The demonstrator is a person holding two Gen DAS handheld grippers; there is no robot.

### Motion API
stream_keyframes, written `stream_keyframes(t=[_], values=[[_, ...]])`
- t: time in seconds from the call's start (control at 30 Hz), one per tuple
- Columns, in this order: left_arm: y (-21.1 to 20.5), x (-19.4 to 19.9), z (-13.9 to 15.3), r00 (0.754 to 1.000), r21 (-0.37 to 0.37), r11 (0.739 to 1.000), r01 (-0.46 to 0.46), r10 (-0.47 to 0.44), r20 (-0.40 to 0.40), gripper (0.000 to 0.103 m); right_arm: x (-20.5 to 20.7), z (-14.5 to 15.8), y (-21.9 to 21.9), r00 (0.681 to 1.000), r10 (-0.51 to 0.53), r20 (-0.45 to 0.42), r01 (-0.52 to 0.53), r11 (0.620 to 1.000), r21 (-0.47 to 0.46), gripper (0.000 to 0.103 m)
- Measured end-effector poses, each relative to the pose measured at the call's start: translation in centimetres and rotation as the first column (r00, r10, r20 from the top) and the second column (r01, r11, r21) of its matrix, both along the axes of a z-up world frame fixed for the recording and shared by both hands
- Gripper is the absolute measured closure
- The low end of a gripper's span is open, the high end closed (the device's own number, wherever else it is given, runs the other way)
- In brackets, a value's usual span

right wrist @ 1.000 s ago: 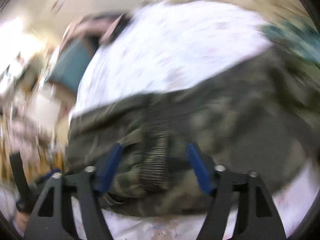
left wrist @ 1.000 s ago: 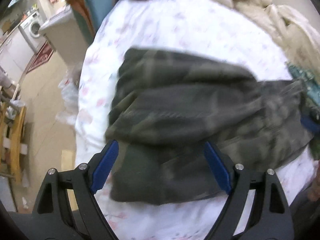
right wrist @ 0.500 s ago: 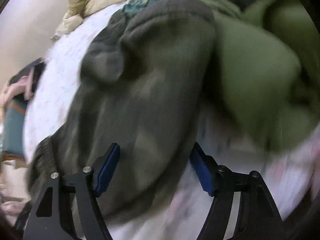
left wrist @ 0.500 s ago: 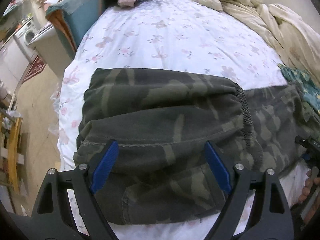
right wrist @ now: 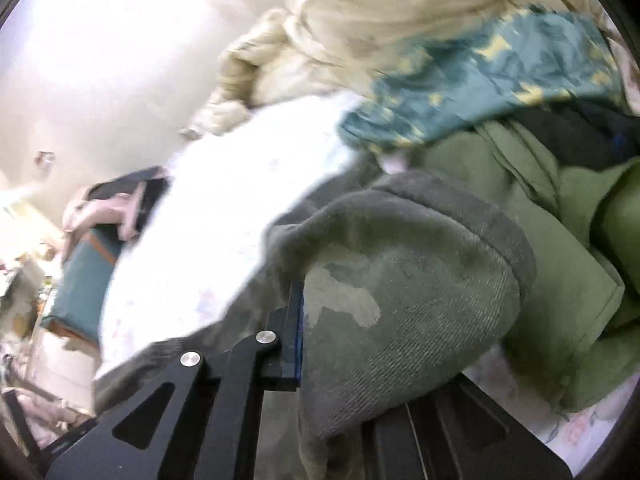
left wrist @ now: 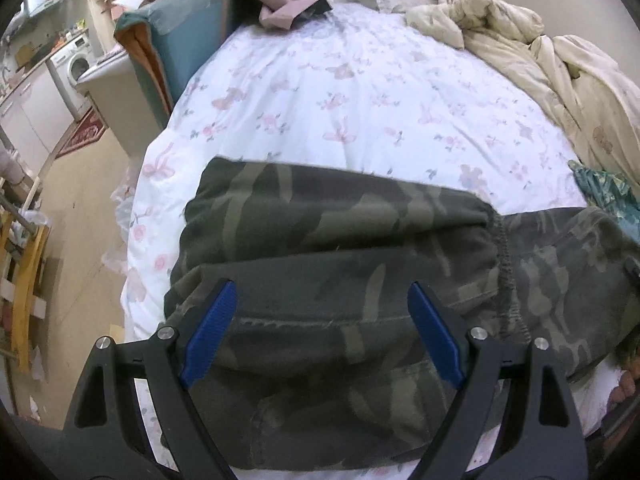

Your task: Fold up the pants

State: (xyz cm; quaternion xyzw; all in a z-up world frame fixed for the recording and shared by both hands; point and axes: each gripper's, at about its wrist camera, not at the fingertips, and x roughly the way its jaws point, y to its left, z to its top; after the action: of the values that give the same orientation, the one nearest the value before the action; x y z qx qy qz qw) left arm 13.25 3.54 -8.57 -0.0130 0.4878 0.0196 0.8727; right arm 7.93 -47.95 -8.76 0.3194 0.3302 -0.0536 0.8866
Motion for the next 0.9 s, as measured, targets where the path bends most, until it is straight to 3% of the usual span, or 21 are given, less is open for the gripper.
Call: stream_keyframes(t=[0.13, 0.3, 0.37, 0.43, 0.5, 0.53, 0.63, 0.7, 0.8, 0.83, 0.87, 0.9], values=[[-0.2, 0.2, 0.1, 1.000, 0.036, 0.999, -0.002, 0.001, 0.015, 0.018, 0.8, -0.4, -0.6, 1.000, -0.010, -0.021, 0.010, 1.000, -0.006, 0.099], [2.4, 0.1, 0.5, 0.996, -0.011, 0.996, -0.088, 0.088, -0.006, 0.018, 1.1, 0.5, 0.5, 1.000, 0.012, 0.004, -0.012, 1.000, -0.009, 0.099], [4.0, -0.2, 1.0, 0.992, -0.022, 0.992, -0.126, 0.126, -0.003, 0.018, 1.8, 3.5, 3.5, 0.988, 0.127, 0.089, -0.123, 0.991, -0.055, 0.099], [5.7, -0.6, 1.6, 0.985, -0.032, 0.985, -0.170, 0.171, 0.019, 0.018, 2.6, 6.1, 7.3, 0.956, 0.255, 0.148, -0.247, 0.967, -0.067, 0.099], [8.0, -1.1, 2.4, 0.968, -0.021, 0.969, -0.245, 0.245, 0.057, 0.018, 3.2, 8.4, 12.5, 0.907, 0.383, 0.174, -0.366, 0.923, -0.119, 0.099], [9.0, -1.3, 2.8, 0.959, -0.012, 0.961, -0.276, 0.276, 0.070, 0.018, 3.5, 9.4, 16.2, 0.867, 0.465, 0.177, -0.442, 0.884, -0.155, 0.099], [13.3, -2.3, 4.0, 0.915, -0.013, 0.919, -0.393, 0.393, 0.095, 0.018, 4.0, 9.1, 26.8, 0.716, 0.688, 0.117, -0.660, 0.722, -0.206, 0.099], [16.0, -3.1, 4.2, 0.886, -0.029, 0.889, -0.456, 0.457, 0.081, 0.018, 3.8, 7.2, 31.9, 0.637, 0.770, 0.022, -0.746, 0.624, -0.234, 0.099], [19.9, -4.5, 3.9, 0.832, -0.063, 0.833, -0.549, 0.552, 0.057, 0.018, 2.4, 2.8, 37.2, 0.525, 0.847, -0.081, -0.841, 0.503, -0.200, 0.090], [20.9, -4.9, 3.6, 0.820, -0.079, 0.820, -0.566, 0.570, 0.042, 0.018, 2.0, 2.0, 38.0, 0.499, 0.862, -0.087, -0.859, 0.479, -0.178, 0.082], [21.5, -5.1, 3.2, 0.818, -0.089, 0.816, -0.571, 0.575, 0.026, 0.018, 1.6, 1.6, 38.5, 0.477, 0.875, -0.081, -0.874, 0.461, -0.154, 0.065], [21.8, -5.3, 3.0, 0.819, -0.091, 0.817, -0.570, 0.573, 0.016, 0.018, 1.2, 1.4, 38.9, 0.451, 0.889, -0.075, -0.888, 0.440, -0.132, 0.057]])
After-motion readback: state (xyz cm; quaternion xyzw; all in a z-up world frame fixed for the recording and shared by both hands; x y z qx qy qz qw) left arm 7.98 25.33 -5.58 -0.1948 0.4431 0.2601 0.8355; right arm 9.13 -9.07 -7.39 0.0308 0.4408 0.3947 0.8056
